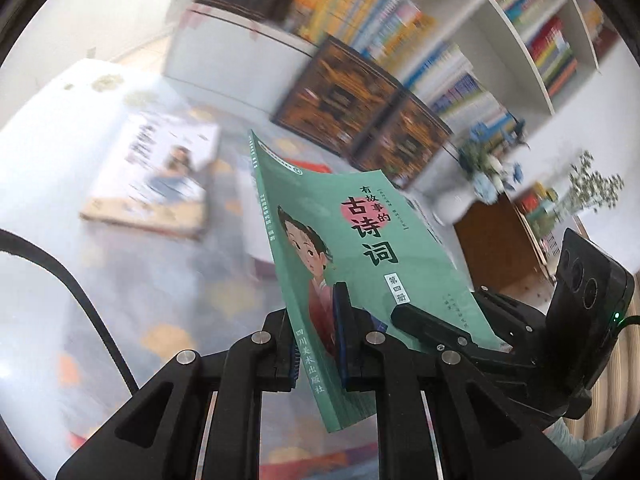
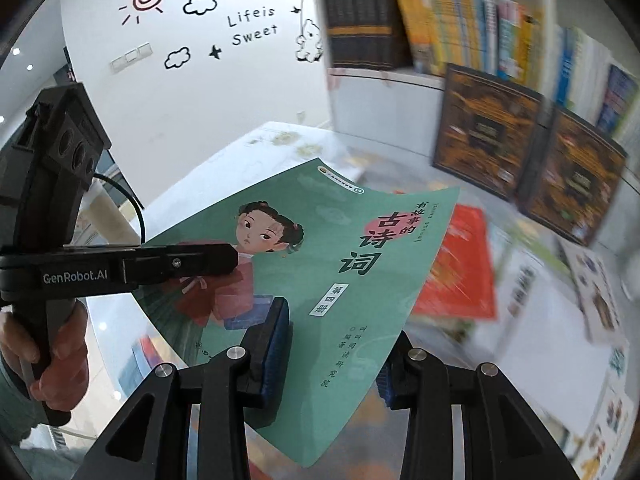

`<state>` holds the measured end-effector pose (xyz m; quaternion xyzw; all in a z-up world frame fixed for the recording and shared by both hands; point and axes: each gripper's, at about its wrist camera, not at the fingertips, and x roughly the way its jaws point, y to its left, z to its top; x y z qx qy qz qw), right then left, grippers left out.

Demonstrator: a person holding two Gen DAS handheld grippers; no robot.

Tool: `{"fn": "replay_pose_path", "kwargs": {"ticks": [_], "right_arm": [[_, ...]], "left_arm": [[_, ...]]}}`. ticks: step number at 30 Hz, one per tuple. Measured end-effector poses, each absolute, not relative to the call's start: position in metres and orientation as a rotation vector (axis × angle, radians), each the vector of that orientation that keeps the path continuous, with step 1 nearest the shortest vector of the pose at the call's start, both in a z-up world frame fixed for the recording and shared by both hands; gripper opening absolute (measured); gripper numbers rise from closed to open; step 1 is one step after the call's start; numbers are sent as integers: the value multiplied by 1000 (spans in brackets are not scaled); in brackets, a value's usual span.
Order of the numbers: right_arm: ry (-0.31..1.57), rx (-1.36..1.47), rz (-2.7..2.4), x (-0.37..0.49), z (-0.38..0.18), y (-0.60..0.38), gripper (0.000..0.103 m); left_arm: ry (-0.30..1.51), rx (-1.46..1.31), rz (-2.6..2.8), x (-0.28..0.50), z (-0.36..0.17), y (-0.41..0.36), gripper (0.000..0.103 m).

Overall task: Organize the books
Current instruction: 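Lift the green book with the left tool and carry it across the table, then lower the green book onto the table and open the left tool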

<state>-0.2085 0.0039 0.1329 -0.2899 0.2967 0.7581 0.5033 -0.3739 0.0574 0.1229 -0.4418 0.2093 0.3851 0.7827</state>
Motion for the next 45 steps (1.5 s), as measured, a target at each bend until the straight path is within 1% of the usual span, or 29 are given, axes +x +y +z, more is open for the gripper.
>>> {"fn": "replay_pose_path", "kwargs": {"ticks": [5, 9, 13, 17, 23, 29, 30, 33, 39, 42, 45], "right_arm": [[687, -697, 1847, -251, 138, 51, 37], [697, -705, 1847, -275, 136, 96, 38], [804, -701, 1838, -287, 125, 148, 38], [868, -720, 1792, -296, 104, 193, 38], [885, -779, 1745, -316, 72, 236, 38], [973, -784, 1708, -316, 48, 253, 38], [981, -784, 1708, -316, 45, 253, 38], [989, -797, 1691, -316, 39, 253, 38], [1043, -839, 1673, -321, 25, 251, 38], [1033, -869, 1669, -326, 20, 247, 38], [1077, -871, 1646, -319, 15, 242, 38]], "left_arm": [[421, -929, 854, -418, 126, 99, 11], [398, -928, 865, -441, 116, 137, 11], [416, -900, 903, -450, 100, 177, 13], [422, -940, 904, -459, 75, 215, 13], [472, -968, 921, -465, 40, 254, 13], [491, -1007, 913, -470, 15, 266, 14], [494, -1020, 920, -472, 12, 267, 17], [510, -1043, 943, -478, 4, 266, 19], [524, -1109, 1022, -500, -14, 257, 19], [506, -1127, 1056, -509, -14, 255, 19], [506, -1127, 1084, -511, -10, 249, 19]]}}
